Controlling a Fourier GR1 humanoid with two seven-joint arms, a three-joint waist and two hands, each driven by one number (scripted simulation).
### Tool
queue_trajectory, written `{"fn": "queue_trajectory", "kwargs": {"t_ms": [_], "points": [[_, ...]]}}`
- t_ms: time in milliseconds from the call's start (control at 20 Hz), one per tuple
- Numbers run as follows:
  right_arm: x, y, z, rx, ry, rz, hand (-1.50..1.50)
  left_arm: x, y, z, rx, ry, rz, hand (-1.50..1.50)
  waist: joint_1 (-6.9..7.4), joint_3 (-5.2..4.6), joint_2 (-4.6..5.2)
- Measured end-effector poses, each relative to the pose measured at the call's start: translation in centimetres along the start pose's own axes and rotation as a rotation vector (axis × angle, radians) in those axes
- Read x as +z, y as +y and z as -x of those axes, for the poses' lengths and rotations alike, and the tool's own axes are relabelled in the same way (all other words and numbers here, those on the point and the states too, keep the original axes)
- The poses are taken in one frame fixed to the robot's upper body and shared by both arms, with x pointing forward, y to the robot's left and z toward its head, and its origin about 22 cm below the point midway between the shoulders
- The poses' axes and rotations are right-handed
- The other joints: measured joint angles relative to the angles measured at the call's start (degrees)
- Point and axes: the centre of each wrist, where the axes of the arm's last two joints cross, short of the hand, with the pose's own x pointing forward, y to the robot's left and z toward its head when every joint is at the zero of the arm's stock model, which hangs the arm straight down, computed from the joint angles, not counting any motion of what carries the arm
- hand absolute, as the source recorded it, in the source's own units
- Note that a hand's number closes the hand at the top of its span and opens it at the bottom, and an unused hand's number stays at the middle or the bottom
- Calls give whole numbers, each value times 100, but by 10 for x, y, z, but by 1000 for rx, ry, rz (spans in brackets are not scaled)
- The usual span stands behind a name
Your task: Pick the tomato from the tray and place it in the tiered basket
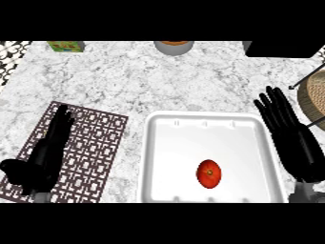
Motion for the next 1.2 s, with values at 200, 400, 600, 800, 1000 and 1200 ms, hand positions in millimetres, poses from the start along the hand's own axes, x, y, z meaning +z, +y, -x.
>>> {"fn": "queue_trajectory", "kwargs": {"t_ms": [200,400,600,800,1000,1200], "points": [[-14,45,18,52,51,-121,-150,-8,-4,-2,-15,-25,71,0,-47,19,38],[-25,97,36,228,119,-239,-150,-18,-15,-3,-29,-37,192,0,-56,8,67],[-15,142,72,193,137,-287,-150,-26,-24,11,-18,-25,259,0,-70,26,79],[-14,159,71,265,43,-335,-150,-37,-21,21,-14,-14,282,0,-127,31,62],[-24,158,38,465,0,-389,-150,-39,-18,26,-8,-1,273,0,-201,24,23],[-33,136,13,792,42,-459,-150,-38,-18,27,-11,3,270,0,-264,7,-39]]}}
